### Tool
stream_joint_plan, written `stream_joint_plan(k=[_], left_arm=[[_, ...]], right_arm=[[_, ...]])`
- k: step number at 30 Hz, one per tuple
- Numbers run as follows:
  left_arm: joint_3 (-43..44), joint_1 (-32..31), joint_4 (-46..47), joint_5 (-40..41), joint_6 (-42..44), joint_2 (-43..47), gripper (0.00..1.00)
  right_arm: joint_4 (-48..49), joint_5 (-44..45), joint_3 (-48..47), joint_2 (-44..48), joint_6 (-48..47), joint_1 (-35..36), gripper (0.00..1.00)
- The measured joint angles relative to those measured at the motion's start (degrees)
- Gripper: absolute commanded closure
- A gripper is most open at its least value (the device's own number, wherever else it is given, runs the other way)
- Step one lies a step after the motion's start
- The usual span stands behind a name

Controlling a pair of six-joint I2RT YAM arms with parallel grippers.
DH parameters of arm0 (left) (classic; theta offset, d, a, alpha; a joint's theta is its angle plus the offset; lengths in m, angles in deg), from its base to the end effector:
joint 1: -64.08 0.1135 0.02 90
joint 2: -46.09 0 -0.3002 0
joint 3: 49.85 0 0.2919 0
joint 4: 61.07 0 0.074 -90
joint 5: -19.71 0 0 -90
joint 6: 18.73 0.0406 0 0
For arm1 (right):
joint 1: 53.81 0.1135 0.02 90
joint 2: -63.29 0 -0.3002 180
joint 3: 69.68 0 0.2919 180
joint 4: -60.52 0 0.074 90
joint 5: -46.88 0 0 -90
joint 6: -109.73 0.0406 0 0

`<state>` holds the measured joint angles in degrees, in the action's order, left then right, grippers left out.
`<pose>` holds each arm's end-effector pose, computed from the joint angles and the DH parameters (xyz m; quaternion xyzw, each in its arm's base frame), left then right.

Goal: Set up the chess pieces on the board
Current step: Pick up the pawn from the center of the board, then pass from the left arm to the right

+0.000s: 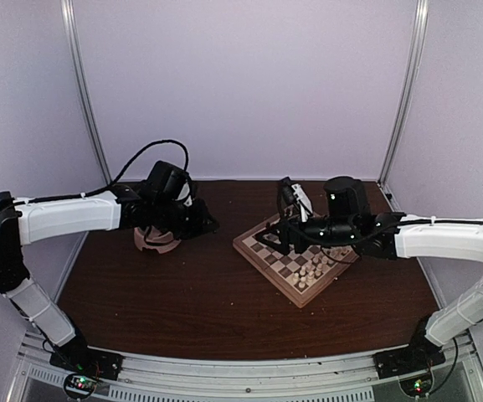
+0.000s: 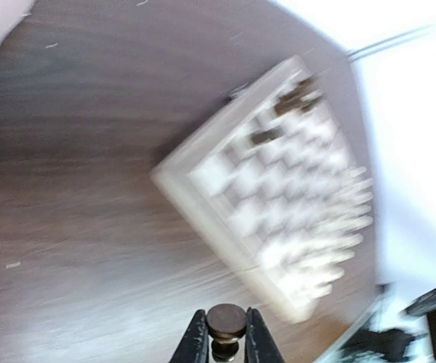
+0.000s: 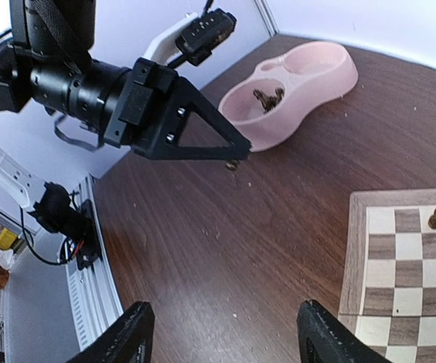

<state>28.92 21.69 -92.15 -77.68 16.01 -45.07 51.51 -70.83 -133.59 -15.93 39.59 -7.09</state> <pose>0.2876 -0.2696 0.2724 -0.0775 0.9139 -0.3357 0.2149 0.2232 0.2645 0.2861 -0.3158 0.7633 0.4572 0.3297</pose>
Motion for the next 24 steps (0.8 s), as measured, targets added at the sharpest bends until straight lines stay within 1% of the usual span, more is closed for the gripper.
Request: stream_joint_plan(k=[2,6,10,14,18,23,24], left_arm=[[-0.3,0.1,4.7,-1.9,-3.8,0.1,0.92],[-2.2,-0.1,14.5,-5.3,-12.5,0.1,0.92],[-5.6,-0.1,23.3,-7.5,-20.8,0.2,0.92],[-6.9,-0.1,28.3,-9.1,-26.2,0.2,0.92],[-8.0,-0.1,32.9,-9.6,-29.4,0.4,0.91],[-10.3,-0.1,34.8,-9.6,-31.6,1.8,0.91],[-10.7,-0.1,35.1,-9.6,-32.0,2.0,0.91]], right_arm=[[3.7,1.4,0.0,-0.1,1.3,0.9,0.35],[9.8,5.0,0.0,-1.2,2.1,1.9,0.41],[15.2,7.7,-0.1,-4.6,2.8,2.2,0.46],[17.6,9.2,-0.5,-8.8,4.1,2.2,0.48],[18.9,9.7,-2.3,-12.5,5.4,2.2,0.50],[20.4,9.6,-4.3,-14.4,5.9,2.2,0.48],[20.7,9.5,-4.8,-14.8,5.8,2.3,0.49]])
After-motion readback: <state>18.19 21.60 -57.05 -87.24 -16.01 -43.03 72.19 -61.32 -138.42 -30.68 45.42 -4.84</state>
